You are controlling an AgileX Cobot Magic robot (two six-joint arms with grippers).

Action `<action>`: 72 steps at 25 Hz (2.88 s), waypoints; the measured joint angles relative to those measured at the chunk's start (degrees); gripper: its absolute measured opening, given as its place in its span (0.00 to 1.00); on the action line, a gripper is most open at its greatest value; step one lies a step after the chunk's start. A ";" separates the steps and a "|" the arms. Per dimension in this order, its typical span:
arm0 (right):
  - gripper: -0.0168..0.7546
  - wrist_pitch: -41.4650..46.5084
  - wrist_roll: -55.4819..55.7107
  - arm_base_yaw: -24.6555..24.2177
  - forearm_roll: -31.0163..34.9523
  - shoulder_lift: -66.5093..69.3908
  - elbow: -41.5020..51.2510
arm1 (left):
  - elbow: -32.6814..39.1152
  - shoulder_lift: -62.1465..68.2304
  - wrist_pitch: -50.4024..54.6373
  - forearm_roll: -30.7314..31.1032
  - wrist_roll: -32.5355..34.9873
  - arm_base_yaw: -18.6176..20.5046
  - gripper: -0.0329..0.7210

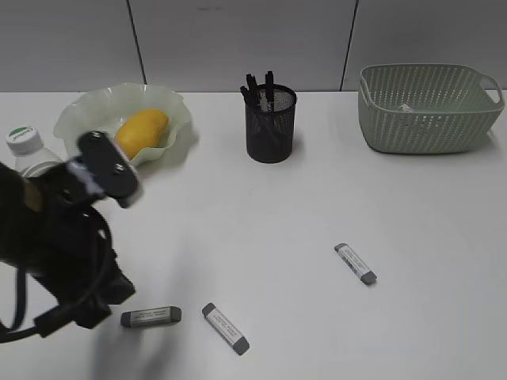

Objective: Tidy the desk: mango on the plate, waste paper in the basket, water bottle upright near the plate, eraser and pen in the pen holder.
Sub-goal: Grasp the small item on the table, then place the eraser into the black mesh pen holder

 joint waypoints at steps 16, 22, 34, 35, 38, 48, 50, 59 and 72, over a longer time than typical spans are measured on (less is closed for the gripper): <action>0.56 0.00 0.10 -0.59 0.00 0.00 0.00 | -9.35 26.51 -5.33 -1.54 19.62 -7.13 0.47; 0.56 0.00 0.10 -0.59 -0.06 0.00 0.00 | -10.38 27.94 -6.07 -3.20 20.17 -7.13 0.22; 0.56 0.00 0.10 -0.59 -0.18 0.00 0.00 | -10.67 13.92 -44.15 -20.40 19.19 -2.01 0.23; 0.56 0.00 0.10 -0.59 -0.18 0.00 0.00 | -12.21 14.68 -47.19 -19.33 16.41 -1.96 0.23; 0.56 0.00 0.10 -0.59 -0.18 0.00 0.00 | -18.61 19.92 -52.68 -11.62 0.57 -1.90 0.23; 0.56 0.00 0.10 -0.59 -0.18 0.00 0.00 | -36.41 37.89 -75.01 35.77 -54.41 1.40 0.23; 0.56 0.00 0.10 -0.59 -0.18 0.00 0.00 | -38.74 40.84 -76.56 36.94 -55.55 2.88 0.23; 0.56 0.02 0.10 -0.59 -0.18 0.00 0.00 | -46.34 48.30 -75.54 37.71 -53.14 5.41 0.23; 0.56 0.02 0.10 -0.59 -0.18 0.00 0.00 | -46.83 50.05 -72.71 37.32 -53.01 6.59 0.65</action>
